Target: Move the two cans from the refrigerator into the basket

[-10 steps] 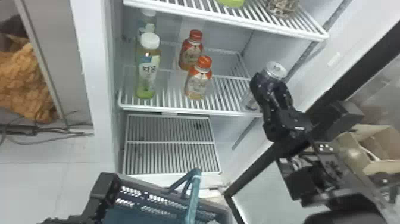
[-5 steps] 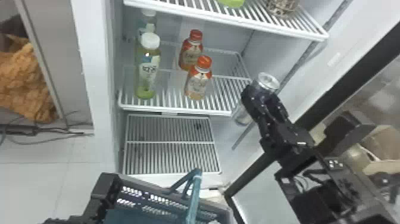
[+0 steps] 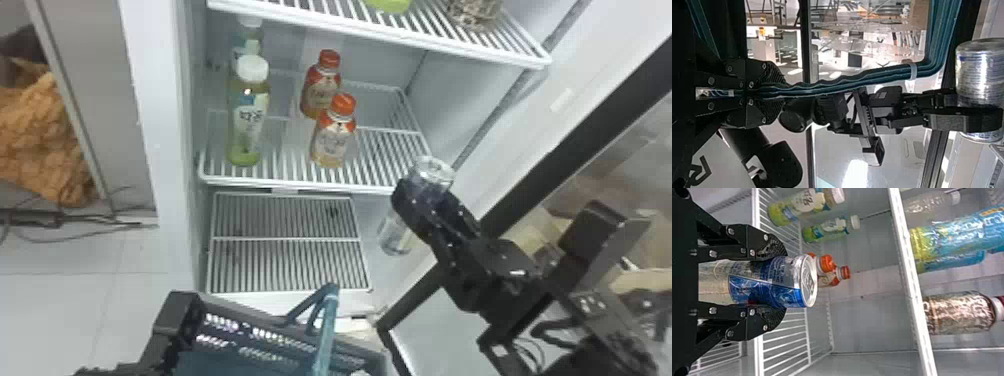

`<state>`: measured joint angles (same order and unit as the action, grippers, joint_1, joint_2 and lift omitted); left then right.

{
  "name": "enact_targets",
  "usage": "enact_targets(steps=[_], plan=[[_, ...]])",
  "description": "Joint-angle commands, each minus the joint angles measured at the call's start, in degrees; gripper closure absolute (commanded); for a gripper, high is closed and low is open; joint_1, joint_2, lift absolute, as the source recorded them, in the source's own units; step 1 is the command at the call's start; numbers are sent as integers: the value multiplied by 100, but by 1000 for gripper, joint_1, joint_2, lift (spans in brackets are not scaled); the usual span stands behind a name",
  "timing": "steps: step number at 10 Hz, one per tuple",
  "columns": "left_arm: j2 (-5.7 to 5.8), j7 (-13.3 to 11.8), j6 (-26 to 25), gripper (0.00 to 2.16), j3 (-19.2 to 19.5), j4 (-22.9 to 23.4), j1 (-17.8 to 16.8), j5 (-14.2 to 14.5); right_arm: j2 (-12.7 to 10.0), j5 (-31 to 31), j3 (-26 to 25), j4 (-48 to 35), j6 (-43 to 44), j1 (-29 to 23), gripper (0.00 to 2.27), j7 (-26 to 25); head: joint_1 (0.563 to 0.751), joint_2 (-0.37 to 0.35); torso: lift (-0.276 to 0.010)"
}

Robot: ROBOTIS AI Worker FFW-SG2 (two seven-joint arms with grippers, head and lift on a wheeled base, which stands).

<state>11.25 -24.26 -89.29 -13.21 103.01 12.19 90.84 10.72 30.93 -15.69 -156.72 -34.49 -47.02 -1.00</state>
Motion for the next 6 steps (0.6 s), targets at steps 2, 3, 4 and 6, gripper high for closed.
enact_targets(steps=[2,3,4,6], plan=[[0,0,-74,1208,-4,0,-10,0,-17,541,-122,-338,-798,-135,880,38,695,-350,-266],[8,0,-74,1208,-4,0,-10,0,-8,678,-168,-422,-1051,-149,878,109,695,-350,-266],[8,0,-74,1208,-4,0,-10,-12,-8,735,-202,-422,-1191,-135,880,118,695,-350,-266],[17,0,-74,1208,-27,0,-24,-23,-8,941,-305,-479,-1754,-93,878,118,695,-350,-266]])
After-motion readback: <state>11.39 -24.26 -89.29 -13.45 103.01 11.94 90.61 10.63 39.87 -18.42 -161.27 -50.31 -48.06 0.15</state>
